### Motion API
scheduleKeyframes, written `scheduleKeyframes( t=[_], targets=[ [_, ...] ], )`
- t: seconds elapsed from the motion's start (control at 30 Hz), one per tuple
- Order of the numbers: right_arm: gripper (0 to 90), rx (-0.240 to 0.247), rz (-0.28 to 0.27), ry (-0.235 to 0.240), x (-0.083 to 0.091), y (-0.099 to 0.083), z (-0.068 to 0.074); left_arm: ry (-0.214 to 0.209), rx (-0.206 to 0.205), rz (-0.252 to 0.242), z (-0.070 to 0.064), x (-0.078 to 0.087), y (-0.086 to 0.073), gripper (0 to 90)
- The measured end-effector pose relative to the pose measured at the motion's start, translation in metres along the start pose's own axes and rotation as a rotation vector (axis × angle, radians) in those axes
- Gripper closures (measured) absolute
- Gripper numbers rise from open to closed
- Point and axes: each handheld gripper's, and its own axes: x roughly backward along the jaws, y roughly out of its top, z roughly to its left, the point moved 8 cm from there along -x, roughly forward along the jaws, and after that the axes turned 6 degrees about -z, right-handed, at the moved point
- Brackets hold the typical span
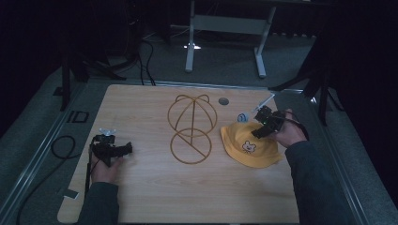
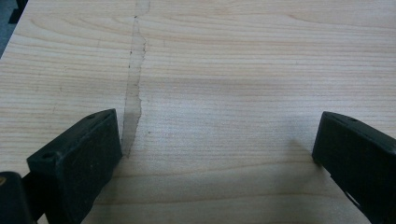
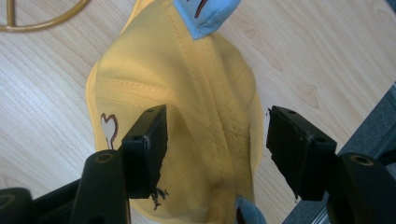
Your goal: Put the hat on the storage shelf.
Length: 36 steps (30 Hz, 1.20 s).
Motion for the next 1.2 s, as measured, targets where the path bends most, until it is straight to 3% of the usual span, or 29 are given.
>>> scheduleKeyframes(
  t=[0.4, 0.6, 0.73, 0.83, 1.2],
  targets=[
    [47.9, -0.054, 0.071, 0.085, -0.008, 0.001, -0.004, 0.000, 0.000, 0.000, 0.000, 0.000, 0.000, 1.3],
    [59.6, -0.059, 0.121, 0.137, -0.009, 0.001, -0.001, 0.000, 0.000, 0.000, 0.000, 0.000, 0.000, 1.3],
    [73.5, -0.043, 0.142, 0.144, -0.010, 0.001, -0.001, 0.000, 0.000, 0.000, 0.000, 0.000, 0.000, 1.4],
    [78.6, -0.032, 0.141, 0.144, -0.010, 0.002, -0.001, -0.001, 0.000, 0.000, 0.000, 0.000, 0.000, 1.4],
    [82.5, 0.006, 0.107, 0.138, 0.000, 0.006, 0.001, -0.001, 0.000, 0.000, 0.000, 0.000, 0.000, 1.3]
  ],
)
